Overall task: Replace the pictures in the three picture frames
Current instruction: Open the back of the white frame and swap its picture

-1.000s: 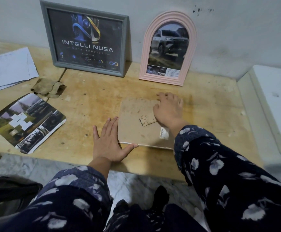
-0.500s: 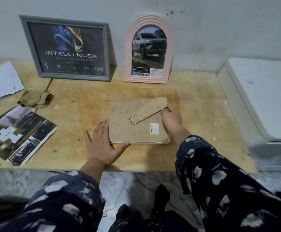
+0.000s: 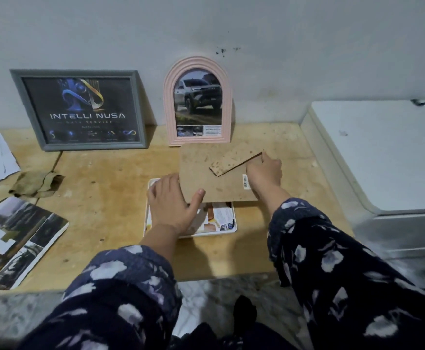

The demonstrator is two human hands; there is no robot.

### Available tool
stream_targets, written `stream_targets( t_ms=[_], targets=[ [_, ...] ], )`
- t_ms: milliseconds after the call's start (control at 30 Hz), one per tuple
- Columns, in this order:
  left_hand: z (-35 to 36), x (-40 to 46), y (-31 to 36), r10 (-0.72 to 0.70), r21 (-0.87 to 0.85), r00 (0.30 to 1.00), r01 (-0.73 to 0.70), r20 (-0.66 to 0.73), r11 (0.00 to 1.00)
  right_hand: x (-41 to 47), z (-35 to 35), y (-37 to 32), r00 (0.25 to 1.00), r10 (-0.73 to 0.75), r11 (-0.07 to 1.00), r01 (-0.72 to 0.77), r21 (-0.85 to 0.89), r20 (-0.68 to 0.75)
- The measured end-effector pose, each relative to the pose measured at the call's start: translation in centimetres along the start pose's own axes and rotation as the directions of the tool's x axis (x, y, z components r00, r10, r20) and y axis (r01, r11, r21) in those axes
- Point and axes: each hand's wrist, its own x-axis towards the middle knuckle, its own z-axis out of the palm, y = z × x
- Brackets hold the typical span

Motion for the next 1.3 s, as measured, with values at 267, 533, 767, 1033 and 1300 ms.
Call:
stream_targets(
  t_ms=[267, 533, 767, 1033, 1300],
  targets=[
    [4.7, 3.6, 7.9, 0.121, 0.093, 0.929, -0.162, 0.349, 0.982, 5.1, -5.6, 5.7, 1.0, 0.009, 0.997, -0.008, -0.078, 0.009],
    [6.8, 4.6, 11.4, 0.099, 0.29, 0.881, -0.256, 0.462, 0.922, 8.2, -6.9, 9.5, 0.998, -0.05, 0.946, 0.062, -0.317, 0.048],
    [6.9, 4.1, 11.4, 0.084, 0.309, 0.883, -0.249, 0.463, 0.918, 8.1, -6.1, 10.1, 0.992, -0.126, 0.869, 0.114, -0.482, 0.008],
    [4.0, 3.4, 7.2, -0.015, 0.205, 0.953, -0.05, 0.303, 0.978, 4.8, -2.4, 6.7, 0.963, -0.267, 0.782, 0.234, -0.577, 0.028],
    [0.3, 2.5, -0.6, -0.21, 0.291, 0.956, 0.146, 0.205, 0.946, 0.6, 3.5, 3.4, 0.88, -0.394, 0.742, 0.476, -0.472, 0.266]
  ],
)
